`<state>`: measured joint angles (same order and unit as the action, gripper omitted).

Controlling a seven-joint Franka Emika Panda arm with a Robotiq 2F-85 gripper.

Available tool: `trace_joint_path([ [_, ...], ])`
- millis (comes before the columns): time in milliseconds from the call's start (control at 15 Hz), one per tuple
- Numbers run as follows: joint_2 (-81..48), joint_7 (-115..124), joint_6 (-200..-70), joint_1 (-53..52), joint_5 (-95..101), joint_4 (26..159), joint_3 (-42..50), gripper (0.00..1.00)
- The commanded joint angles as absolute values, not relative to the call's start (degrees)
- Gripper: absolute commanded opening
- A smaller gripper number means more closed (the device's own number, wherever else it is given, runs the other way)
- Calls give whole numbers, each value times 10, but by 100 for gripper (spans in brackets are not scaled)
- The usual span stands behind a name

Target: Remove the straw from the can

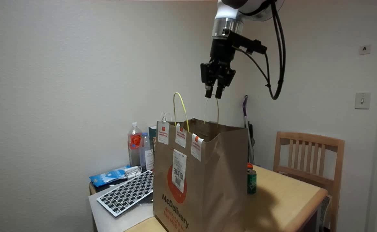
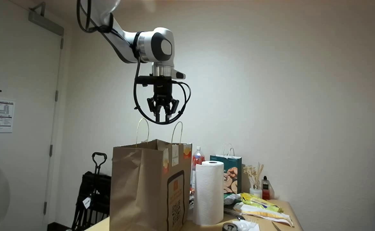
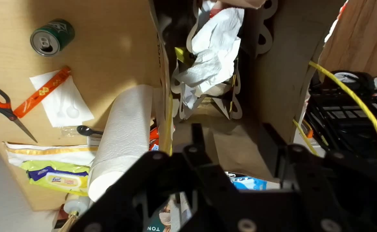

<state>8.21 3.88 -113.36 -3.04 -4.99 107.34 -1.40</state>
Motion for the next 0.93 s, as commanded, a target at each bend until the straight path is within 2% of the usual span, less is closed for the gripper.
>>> trace_joint_path([
  [0,83,44,-1131,-25,-39,1071,-18,78],
  [200,84,44,-1133,-25,-41,1071,-18,99],
  [867,81,38,-1133,-27,-50,1070,-17,100],
])
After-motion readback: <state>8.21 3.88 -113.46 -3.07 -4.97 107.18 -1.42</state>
